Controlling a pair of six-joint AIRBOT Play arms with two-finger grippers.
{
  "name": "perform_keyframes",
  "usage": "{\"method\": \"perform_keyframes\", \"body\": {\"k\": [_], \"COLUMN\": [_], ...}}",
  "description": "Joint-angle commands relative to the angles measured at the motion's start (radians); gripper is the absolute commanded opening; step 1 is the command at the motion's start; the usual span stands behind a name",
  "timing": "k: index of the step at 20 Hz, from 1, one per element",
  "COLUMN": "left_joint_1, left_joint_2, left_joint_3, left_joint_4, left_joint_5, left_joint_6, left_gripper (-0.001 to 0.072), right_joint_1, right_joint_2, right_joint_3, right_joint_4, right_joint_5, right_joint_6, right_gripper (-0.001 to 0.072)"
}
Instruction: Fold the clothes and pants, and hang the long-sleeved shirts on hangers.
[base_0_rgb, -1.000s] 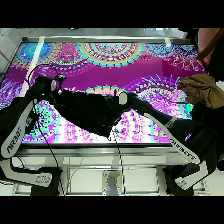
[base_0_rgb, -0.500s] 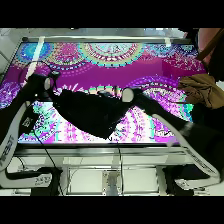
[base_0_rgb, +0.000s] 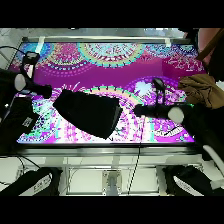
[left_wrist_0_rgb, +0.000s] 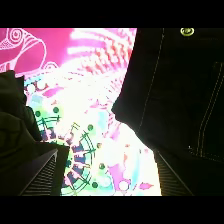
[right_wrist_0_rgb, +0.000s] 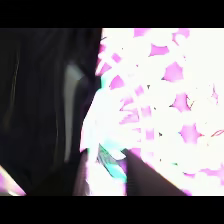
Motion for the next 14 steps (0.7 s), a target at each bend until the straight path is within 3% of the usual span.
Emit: {"method": "perform_keyframes", "body": {"k": [1, 2, 3, 4, 10, 12, 14], "left_joint_1": [0.001, 0.001, 0.001, 0.001, 0.001, 0.001, 0.001], "left_joint_2": [0.047, 0.047, 0.047, 0.047, 0.047, 0.047, 0.047], "left_joint_3": [-0.001, -0.001, -0.001, -0.001, -0.001, -0.001, -0.001], "left_joint_4": [-0.006, -0.006, -0.005, -0.006, -0.006, -0.007, -0.022], "left_joint_5": [0.002, 0.002, 0.002, 0.002, 0.002, 0.002, 0.002], "left_joint_6": [-0.019, -0.019, -0.019, -0.019, -0.019, -0.019, -0.019], "left_gripper": [0.0696, 0.0696, 0.0696, 0.0696, 0.0696, 0.0695, 0.0695], "right_joint_1": [-0.053, -0.053, -0.053, -0.053, -0.137, -0.174, -0.222], "right_joint_2": [0.06, 0.058, 0.058, 0.058, -0.026, -0.138, -0.293], "right_joint_3": [-0.354, -0.364, -0.352, -0.336, -0.317, -0.316, -0.314], "right_joint_4": [0.396, 0.408, 0.421, 0.449, 0.833, 1.053, 1.359], "right_joint_5": [-0.436, -0.359, -0.28, -0.216, -0.048, 0.021, 0.209], "right_joint_6": [0.166, 0.113, 0.055, -0.037, -0.467, -0.701, -1.069], "right_gripper": [0.0173, 0.0177, 0.0263, 0.0282, 0.0282, 0.028, 0.0201]}}
